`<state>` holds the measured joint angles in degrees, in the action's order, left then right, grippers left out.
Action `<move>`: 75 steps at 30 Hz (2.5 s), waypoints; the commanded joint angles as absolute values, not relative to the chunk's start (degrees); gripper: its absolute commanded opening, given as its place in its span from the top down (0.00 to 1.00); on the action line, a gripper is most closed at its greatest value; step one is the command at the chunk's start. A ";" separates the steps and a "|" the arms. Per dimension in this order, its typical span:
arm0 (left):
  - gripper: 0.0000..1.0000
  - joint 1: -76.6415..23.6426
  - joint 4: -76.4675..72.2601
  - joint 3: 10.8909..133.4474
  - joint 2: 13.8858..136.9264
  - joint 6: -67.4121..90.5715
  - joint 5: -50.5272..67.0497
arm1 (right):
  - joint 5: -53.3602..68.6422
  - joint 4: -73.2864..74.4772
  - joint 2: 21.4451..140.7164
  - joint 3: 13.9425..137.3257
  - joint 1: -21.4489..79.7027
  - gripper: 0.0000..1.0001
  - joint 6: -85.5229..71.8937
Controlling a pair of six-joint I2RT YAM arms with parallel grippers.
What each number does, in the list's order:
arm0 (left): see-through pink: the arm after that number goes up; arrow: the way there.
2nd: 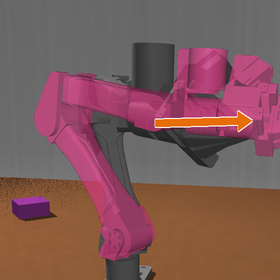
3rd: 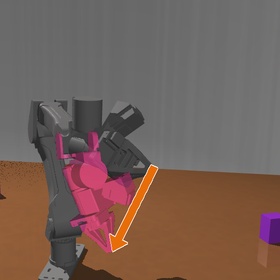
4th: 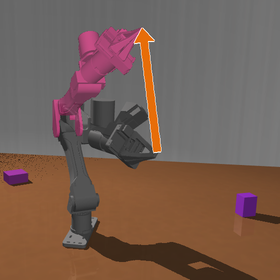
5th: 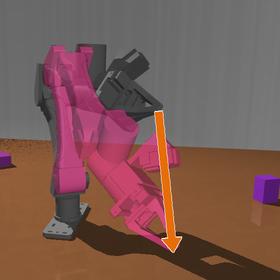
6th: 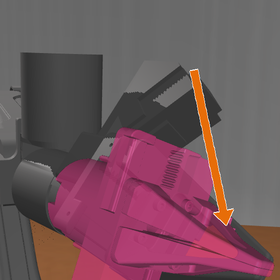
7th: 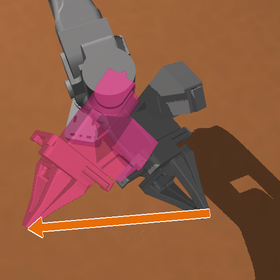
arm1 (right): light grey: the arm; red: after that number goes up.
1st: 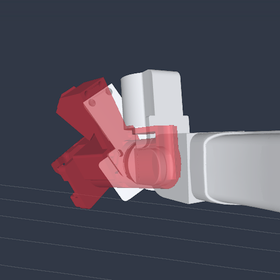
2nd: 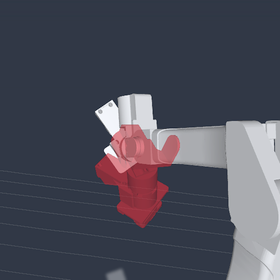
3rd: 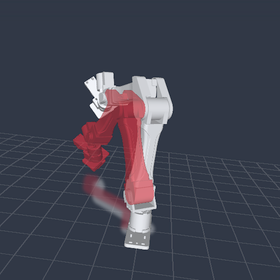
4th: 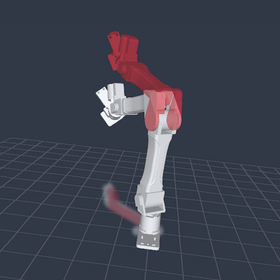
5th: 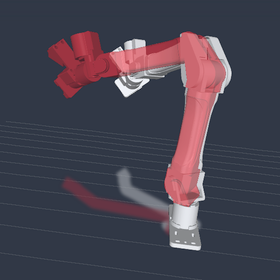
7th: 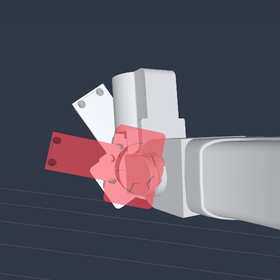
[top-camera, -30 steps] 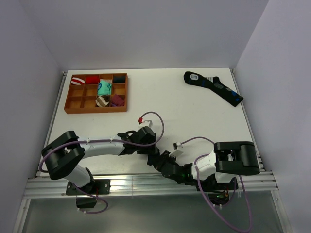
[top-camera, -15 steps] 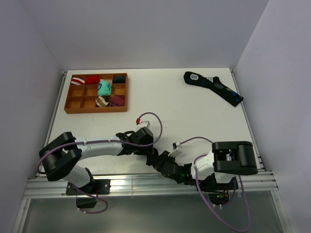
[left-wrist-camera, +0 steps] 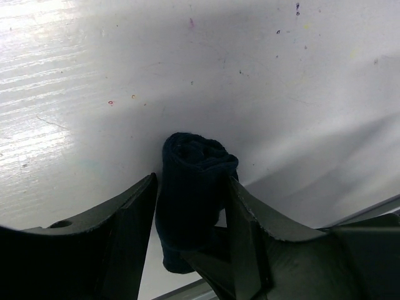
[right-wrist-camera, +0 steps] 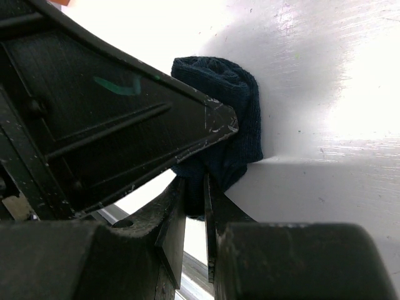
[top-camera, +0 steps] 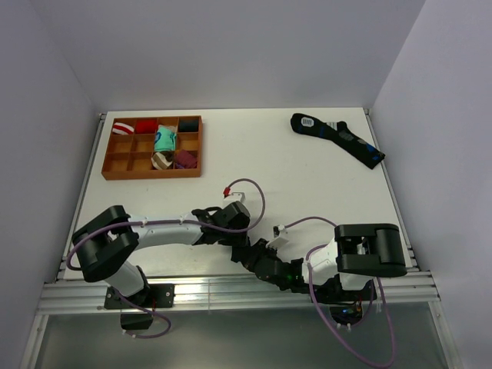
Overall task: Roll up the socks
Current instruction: Roll the sock at the center of the board, then pick up the sock at the center of the board, then place the sock in the storage box.
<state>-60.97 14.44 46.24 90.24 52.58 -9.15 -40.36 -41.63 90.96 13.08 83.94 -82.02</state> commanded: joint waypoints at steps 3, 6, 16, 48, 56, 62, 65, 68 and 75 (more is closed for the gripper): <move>0.48 -62.31 23.20 45.70 94.13 51.42 -9.93 | -32.08 -22.67 95.98 9.05 83.58 0.81 -79.37; 0.49 -62.75 25.31 46.40 94.48 51.42 -11.33 | -32.08 -22.76 95.98 9.05 83.50 0.81 -79.28; 0.55 -64.34 29.53 47.55 96.24 51.77 -12.83 | -31.64 -23.29 96.33 9.05 83.32 0.81 -78.93; 1.00 -62.67 24.96 44.21 95.28 53.62 -14.42 | -36.56 26.17 43.69 15.11 81.65 0.44 -81.38; 1.00 -59.24 27.32 46.48 89.48 52.82 -18.01 | -37.54 32.17 39.82 24.34 78.93 0.43 -71.82; 1.00 -55.73 29.97 50.44 85.17 50.28 -21.79 | -30.69 26.28 39.90 25.66 69.63 0.43 -59.60; 1.00 -51.61 32.16 53.52 82.45 48.35 -23.72 | -26.73 23.83 40.17 26.28 65.67 0.43 -55.03; 1.00 -46.96 34.10 57.65 79.90 46.50 -24.96 | -22.25 20.75 40.08 26.72 63.03 0.43 -50.99; 1.00 -30.61 32.26 67.93 80.41 39.47 -21.18 | -8.27 13.28 45.96 27.77 52.13 0.43 -42.03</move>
<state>-36.62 32.58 64.10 80.82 44.14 -21.39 -15.49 19.16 43.86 25.26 55.13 -48.90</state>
